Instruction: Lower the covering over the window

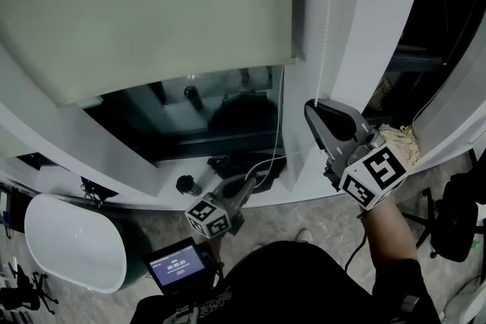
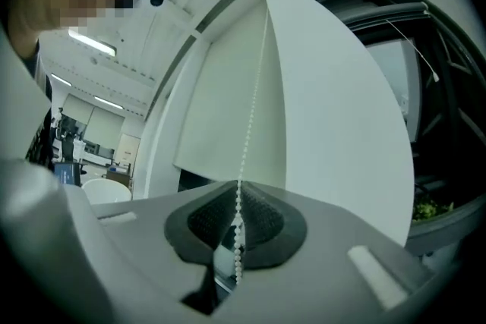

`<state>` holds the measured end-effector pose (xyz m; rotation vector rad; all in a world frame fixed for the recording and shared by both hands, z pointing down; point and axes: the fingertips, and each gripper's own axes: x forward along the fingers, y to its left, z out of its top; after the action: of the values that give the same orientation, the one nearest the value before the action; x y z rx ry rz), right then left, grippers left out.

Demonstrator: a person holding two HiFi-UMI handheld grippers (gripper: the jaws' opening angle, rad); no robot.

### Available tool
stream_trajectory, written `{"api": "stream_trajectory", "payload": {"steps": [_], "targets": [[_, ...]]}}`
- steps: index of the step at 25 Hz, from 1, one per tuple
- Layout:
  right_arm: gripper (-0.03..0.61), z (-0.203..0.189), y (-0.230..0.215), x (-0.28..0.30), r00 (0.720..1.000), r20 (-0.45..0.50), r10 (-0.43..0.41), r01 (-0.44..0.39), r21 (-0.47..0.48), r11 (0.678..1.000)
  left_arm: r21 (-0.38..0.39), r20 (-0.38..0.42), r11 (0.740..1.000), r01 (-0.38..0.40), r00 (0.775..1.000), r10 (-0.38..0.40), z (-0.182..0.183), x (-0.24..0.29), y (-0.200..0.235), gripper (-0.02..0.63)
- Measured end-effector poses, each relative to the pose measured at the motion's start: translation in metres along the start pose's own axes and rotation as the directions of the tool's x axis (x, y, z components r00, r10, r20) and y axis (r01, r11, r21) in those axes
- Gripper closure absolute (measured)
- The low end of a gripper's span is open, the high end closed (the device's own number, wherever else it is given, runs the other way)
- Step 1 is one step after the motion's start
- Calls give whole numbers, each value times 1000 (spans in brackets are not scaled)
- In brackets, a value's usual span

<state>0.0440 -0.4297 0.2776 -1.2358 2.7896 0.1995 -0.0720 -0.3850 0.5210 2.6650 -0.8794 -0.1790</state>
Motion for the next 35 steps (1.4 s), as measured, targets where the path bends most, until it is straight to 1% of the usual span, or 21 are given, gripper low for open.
{"api": "stream_trajectory", "payload": {"steps": [1,2,4,5,6,7,9,10,11,12,13,15,17,20,22,23,27,29,32,34,35], "targets": [[563,-17,0,-1,1000,-29,-7,7,0,1000,28,7,1000,6,1000,-6,13,-1,1,609],[563,-36,0,-3,998,-60,-14,14,11,1000,54,-16,998,15,1000,-14,18,-3,5,609],[563,-73,2,-9,993,-118,-17,26,79,997,86,-109,996,21,994,-12,12,-16,20,584],[563,-90,2,-13,989,-146,-22,38,107,994,78,-142,997,11,990,0,8,-27,33,580],[563,-106,0,-16,984,-173,-33,54,119,991,46,-149,999,-8,989,15,7,-39,47,561],[563,-121,-1,-20,979,-200,-44,71,127,989,-6,-129,999,-34,991,33,11,-53,61,528],[563,-150,0,-25,966,-254,-44,87,163,983,-109,-27,991,-83,996,80,37,-79,78,522],[563,-167,4,-27,957,-287,-35,88,175,981,-138,37,987,-80,996,86,54,-85,78,522],[563,-187,9,-29,945,-326,-24,85,174,981,-147,92,988,-54,993,68,70,-84,72,523],[563,-210,15,-32,929,-369,-14,81,167,983,-134,124,991,-15,992,32,83,-75,61,523],[562,-231,21,-35,913,-407,-5,79,166,983,-101,131,995,24,991,-11,92,-60,46,523],[561,-264,29,-39,891,-454,10,92,201,975,-9,104,995,100,990,-99,105,-22,8,532],[561,-281,34,-38,881,-473,23,104,241,965,70,85,981,182,979,-188,120,13,-32,534],[562,-299,45,-33,865,-500,53,79,238,968,151,88,951,269,955,-284,145,55,-81,537],[561,-321,56,-35,839,-538,76,68,244,967,190,105,941,279,947,-302,160,74,-98,537],[561,-336,63,-38,819,-566,90,69,253,965,199,119,939,279,945,-306,168,82,-103,537],[561,-387,92,-66,714,-685,143,67,270,961,220,169,925,310,922,-350,200,100,-121,535],[561,-399,103,-79,679,-715,170,53,279,959,266,169,908,324,912,-375,209,108,-133,517],[561,-408,118,-94,646,-735,203,28,289,957,301,201,900,315,902,-383,226,114,-142,523],[561,-409,123,-101,645,-735,211,26,298,954,287,194,904,316,905,-378,232,118,-144,601],[561,-409,123,-103,646,-733,211,32,302,953,277,184,907,318,909,-375,233,120,-143,600]]}}
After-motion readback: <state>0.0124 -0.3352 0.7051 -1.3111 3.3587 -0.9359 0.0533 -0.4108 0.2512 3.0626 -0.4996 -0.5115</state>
